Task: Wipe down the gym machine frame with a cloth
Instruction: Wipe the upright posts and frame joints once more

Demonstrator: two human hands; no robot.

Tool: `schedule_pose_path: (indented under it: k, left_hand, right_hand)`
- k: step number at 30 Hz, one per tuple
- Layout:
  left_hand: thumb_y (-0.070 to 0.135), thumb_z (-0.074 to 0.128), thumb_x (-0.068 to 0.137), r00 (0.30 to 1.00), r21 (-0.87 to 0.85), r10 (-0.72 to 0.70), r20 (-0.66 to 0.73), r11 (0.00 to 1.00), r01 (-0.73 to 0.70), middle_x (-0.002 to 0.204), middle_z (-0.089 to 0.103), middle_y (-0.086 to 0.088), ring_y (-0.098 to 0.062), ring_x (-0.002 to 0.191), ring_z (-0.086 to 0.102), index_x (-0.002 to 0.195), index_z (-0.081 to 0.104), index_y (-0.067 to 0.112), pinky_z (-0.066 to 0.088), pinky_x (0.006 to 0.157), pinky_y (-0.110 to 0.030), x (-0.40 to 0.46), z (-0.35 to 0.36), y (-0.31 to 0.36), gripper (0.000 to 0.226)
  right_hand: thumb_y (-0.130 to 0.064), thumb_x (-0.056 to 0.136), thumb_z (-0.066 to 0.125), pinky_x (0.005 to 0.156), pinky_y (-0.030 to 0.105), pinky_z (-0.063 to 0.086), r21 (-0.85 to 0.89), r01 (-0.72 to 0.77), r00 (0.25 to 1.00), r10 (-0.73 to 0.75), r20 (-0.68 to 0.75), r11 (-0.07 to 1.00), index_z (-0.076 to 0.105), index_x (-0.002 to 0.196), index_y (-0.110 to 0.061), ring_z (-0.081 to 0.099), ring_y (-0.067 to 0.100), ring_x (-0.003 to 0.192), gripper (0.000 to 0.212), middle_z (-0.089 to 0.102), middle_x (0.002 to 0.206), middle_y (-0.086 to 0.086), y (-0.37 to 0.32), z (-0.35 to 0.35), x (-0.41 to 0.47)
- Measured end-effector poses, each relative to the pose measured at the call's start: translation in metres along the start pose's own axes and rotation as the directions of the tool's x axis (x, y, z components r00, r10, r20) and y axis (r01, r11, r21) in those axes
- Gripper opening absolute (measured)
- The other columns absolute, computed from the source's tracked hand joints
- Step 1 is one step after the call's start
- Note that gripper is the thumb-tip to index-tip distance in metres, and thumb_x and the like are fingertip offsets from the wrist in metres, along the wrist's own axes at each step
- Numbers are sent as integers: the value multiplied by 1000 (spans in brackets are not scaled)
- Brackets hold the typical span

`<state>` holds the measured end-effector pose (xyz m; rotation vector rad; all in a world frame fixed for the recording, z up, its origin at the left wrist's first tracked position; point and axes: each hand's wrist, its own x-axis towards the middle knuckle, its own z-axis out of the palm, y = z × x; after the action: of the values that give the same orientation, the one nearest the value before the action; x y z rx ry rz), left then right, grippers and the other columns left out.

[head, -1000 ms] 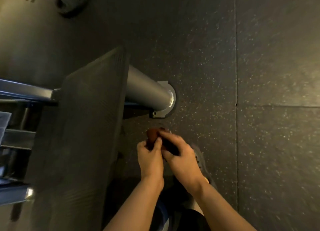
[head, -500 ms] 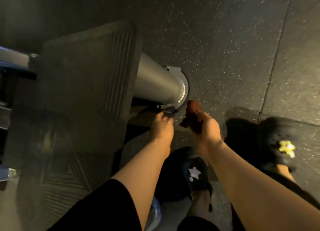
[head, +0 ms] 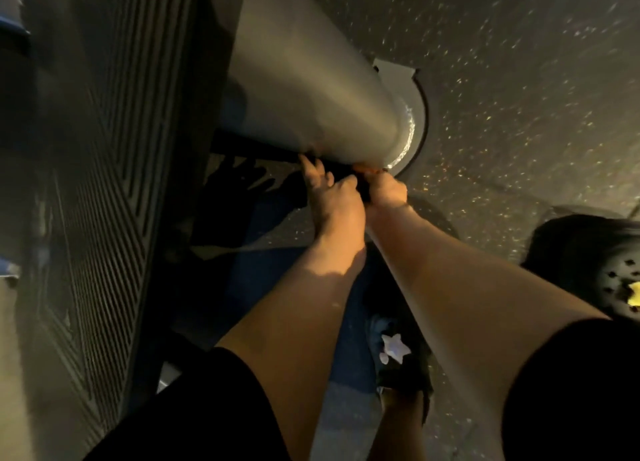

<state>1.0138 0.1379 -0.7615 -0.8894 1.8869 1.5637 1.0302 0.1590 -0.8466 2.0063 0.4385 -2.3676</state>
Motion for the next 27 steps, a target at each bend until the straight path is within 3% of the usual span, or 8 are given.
schedule_pose_path:
  k: [2, 5, 9, 12, 15, 18, 22, 27]
  left_hand:
    - [-15, 30, 97, 1000, 34, -6, -1, 999, 6, 159, 22, -9, -22, 145, 25, 154, 8, 19, 26, 113, -36, -11, 7, 0, 70]
    - [-1, 42, 99, 999, 331, -35, 38, 944, 21, 153, 35, -9, -23, 139, 37, 152, 21, 16, 33, 106, -29, -40, 21, 0, 60]
    - [15, 58, 94, 997, 375, -49, -60, 924, 68, 130, 58, -11, -27, 118, 55, 135, 50, 8, 44, 97, -35, -83, 48, 20, 42]
    - [31, 55, 96, 980, 274, -199, -24, 941, 198, 124, 61, -4, -21, 108, 57, 119, 59, 12, 44, 99, -38, -128, 69, 53, 30]
    - [34, 50, 99, 924, 123, -334, 186, 941, 315, 117, 67, -10, -22, 102, 63, 123, 62, 13, 49, 91, -38, -193, 85, 98, 33]
    - [29, 57, 95, 868, 112, -359, 343, 933, 341, 115, 69, -13, -24, 103, 65, 116, 65, 10, 49, 96, -39, -265, 98, 147, 29]
    - [18, 65, 90, 862, 171, -278, 424, 959, 225, 115, 69, -15, -25, 97, 67, 110, 66, 7, 51, 90, -38, -346, 105, 207, 22]
    - [0, 63, 87, 859, 150, -73, 506, 989, -4, 110, 68, -19, -31, 102, 66, 105, 59, 11, 50, 96, -49, -419, 101, 271, 21]
  right_hand:
    - [11, 91, 43, 62, 29, 54, 76, 39, 999, -38, -17, 996, 61, 103, 11, 60, 28, 71, 21, 61, 80, 18, -12, -10, -6]
    - [4, 94, 39, 92, 52, 48, 171, 65, 997, -72, 33, 983, 58, 120, 9, 61, 38, 96, 32, 62, 105, 26, -39, -32, -28]
    - [-14, 100, 39, 99, 41, 45, 222, 34, 962, -92, 256, 974, 57, 126, 3, 58, 30, 101, 36, 62, 111, 20, -102, -60, -91]
    - [-10, 93, 44, 101, 36, 45, 239, 76, 906, -167, 389, 968, 58, 123, 3, 62, 26, 103, 35, 64, 112, 18, -153, -80, -157]
    - [1, 87, 50, 90, 35, 53, 220, 143, 907, -216, 361, 965, 46, 136, 8, 64, 30, 101, 50, 63, 111, 22, -195, -97, -230]
    - [-24, 90, 57, 90, 35, 54, 164, 173, 914, -221, 341, 971, 57, 131, -3, 64, 30, 112, 46, 65, 123, 19, -230, -105, -310]
    - [-49, 100, 38, 92, 35, 53, 105, 249, 908, -270, 319, 963, 69, 110, -15, 68, 21, 105, 47, 73, 108, 8, -269, -106, -403]
    - [-41, 96, 46, 83, 34, 46, -92, 473, 853, -429, 297, 876, 68, 98, -24, 63, 18, 102, 28, 72, 94, -3, -305, -116, -494]
